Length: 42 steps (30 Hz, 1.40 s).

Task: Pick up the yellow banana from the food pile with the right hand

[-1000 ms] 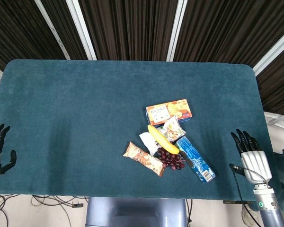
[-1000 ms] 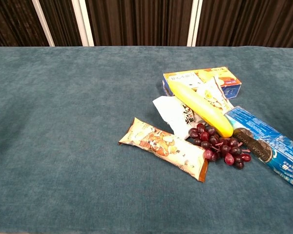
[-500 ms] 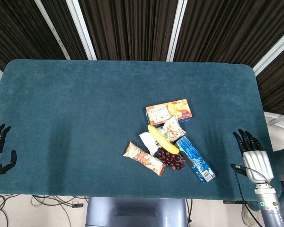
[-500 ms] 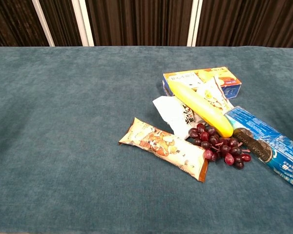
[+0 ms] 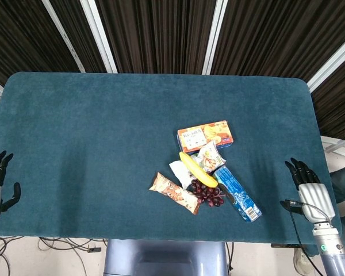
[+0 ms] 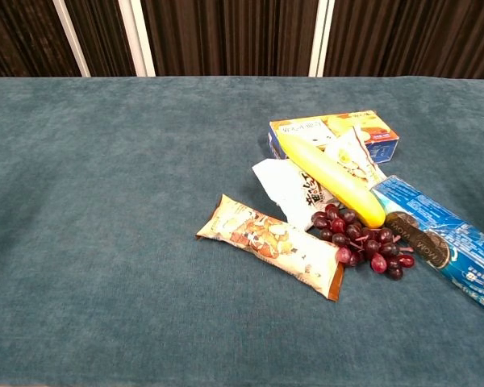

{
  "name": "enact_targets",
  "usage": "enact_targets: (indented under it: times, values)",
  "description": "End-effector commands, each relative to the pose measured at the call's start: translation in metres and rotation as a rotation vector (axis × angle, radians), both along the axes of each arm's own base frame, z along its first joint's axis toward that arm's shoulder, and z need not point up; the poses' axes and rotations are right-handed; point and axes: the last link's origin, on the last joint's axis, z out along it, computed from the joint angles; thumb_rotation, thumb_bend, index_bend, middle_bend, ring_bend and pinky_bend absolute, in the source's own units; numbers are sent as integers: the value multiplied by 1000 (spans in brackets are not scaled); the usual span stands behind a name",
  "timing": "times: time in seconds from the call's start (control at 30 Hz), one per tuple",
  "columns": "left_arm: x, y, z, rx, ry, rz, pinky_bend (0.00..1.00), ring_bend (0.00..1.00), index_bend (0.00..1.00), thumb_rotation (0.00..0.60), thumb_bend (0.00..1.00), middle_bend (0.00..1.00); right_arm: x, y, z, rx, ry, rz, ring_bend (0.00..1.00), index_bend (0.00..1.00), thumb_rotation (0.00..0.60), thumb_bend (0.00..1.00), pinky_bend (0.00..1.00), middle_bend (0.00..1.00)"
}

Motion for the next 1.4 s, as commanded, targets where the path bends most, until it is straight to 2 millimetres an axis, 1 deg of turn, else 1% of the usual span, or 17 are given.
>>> enact_targets:
  times: [0.03, 0.13, 0.2, 0.33, 0.4, 0.43, 0.53, 0.67, 0.73, 0.83, 0.9, 1.1, 1.27, 1.4]
  values:
    - [1, 1, 0, -2, 0, 0, 29, 7, 9, 600, 544, 0, -5, -10, 10, 56, -98, -40, 7, 0, 600, 0, 175, 0]
    - [1, 1, 0, -8, 1, 2, 29, 7, 9, 600, 544, 0, -4, -24, 24, 89, -130, -51, 41, 0, 600, 0, 175, 18]
    - [1, 1, -1, -11, -2, 0, 29, 7, 9, 600, 544, 0, 6, -37, 36, 111, -179, -46, 53, 0, 600, 0, 175, 26]
    - [2, 2, -1, -11, -3, -3, 29, 7, 10, 600, 544, 0, 37, -61, 55, 205, -298, -49, 56, 0, 600, 0, 175, 29]
    - [2, 2, -1, -9, -12, 0, 29, 7, 9, 600, 544, 0, 55, -73, 58, 271, -345, -58, 72, 4, 600, 0, 175, 43]
    - [2, 2, -1, -7, -14, 1, 29, 7, 10, 600, 544, 0, 60, -76, 59, 290, -359, -60, 76, 6, 600, 0, 175, 48]
    - [2, 3, 1, -1, -21, 1, 29, 7, 10, 600, 544, 0, 83, -91, 54, 370, -389, -65, 99, 19, 600, 0, 175, 81]
    - [1, 2, 2, -2, -29, 8, 29, 7, 10, 600, 544, 0, 105, -104, 39, 420, -394, -58, 167, 51, 600, 0, 175, 139]
    - [1, 2, 2, -2, -31, 10, 29, 7, 10, 600, 544, 0, 116, -108, 28, 425, -433, -61, 177, 71, 600, 0, 175, 149]
    - [0, 2, 3, -2, -31, 11, 29, 7, 9, 600, 544, 0, 129, -105, 12, 453, -471, -63, 177, 84, 600, 0, 175, 150]
    - [0, 2, 3, -2, -33, 13, 29, 7, 9, 600, 544, 0, 137, -103, -4, 492, -463, -63, 177, 94, 600, 0, 175, 154]
    - [-1, 1, 4, -9, -40, 16, 29, 7, 10, 600, 544, 0, 155, -110, -34, 519, -471, -68, 197, 122, 600, 0, 175, 171]
    - [-1, 1, 4, -10, -46, 19, 29, 7, 10, 600, 543, 0, 170, -111, -56, 534, -453, -64, 200, 130, 600, 0, 175, 175]
    - [-2, 1, 4, -13, -49, 21, 29, 7, 10, 600, 543, 0, 178, -115, -73, 512, -410, -67, 234, 172, 600, 0, 175, 215]
